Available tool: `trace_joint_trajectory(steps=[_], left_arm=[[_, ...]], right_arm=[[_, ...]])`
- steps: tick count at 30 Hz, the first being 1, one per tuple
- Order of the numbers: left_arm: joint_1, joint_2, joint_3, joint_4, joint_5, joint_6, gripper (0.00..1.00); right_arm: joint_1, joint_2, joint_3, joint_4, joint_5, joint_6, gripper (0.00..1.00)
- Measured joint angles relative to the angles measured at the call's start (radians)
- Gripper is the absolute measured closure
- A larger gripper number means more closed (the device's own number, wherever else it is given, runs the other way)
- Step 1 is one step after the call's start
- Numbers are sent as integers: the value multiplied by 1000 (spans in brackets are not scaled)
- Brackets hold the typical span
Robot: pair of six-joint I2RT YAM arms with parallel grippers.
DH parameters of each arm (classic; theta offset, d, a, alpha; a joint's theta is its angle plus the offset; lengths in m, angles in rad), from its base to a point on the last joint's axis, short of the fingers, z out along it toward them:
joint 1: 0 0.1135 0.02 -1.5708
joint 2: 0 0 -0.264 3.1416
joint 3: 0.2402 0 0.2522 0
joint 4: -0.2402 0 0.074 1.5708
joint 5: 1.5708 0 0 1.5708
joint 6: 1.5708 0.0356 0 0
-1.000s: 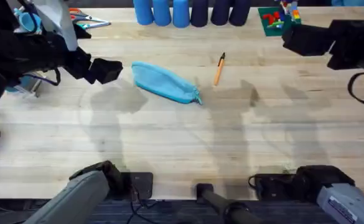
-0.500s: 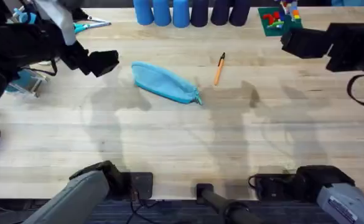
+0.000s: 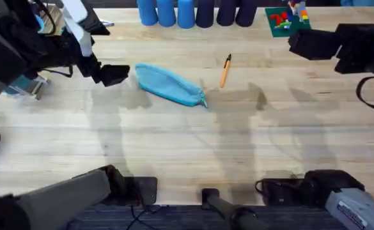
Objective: Unzip the bag, pick up the pens from the table one at a time and place them inside, then zip the bag closed.
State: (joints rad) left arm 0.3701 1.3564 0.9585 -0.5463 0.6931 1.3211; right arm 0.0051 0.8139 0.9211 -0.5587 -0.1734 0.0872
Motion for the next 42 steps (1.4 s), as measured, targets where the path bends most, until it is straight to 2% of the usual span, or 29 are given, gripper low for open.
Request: trace_joint_trajectory(steps=[6,9,16,20,26,33,34,38,42], left_arm=[[0,105,0,-40,91,82,9],[0,215,0,-41,134,111,8],[-12,340,0,-20,156,120,8],[-18,342,0,36,234,124,8],[-18,342,0,38,286,124,8],[-18,342,0,36,390,124,8],[-18,342,0,36,397,123,20],[-18,342,0,23,412,124,218],[-18,342,0,1,394,124,240]], right_arm=[[0,0,0,0,0,0,5],[0,0,0,0,0,0,6],[0,0,0,0,0,3,6],[0,0,0,0,0,3,5],[0,0,0,0,0,3,6],[0,0,0,-1,0,3,5],[0,0,0,-1,0,3,6],[0,0,0,-1,0,3,5],[0,0,0,-1,0,3,5]])
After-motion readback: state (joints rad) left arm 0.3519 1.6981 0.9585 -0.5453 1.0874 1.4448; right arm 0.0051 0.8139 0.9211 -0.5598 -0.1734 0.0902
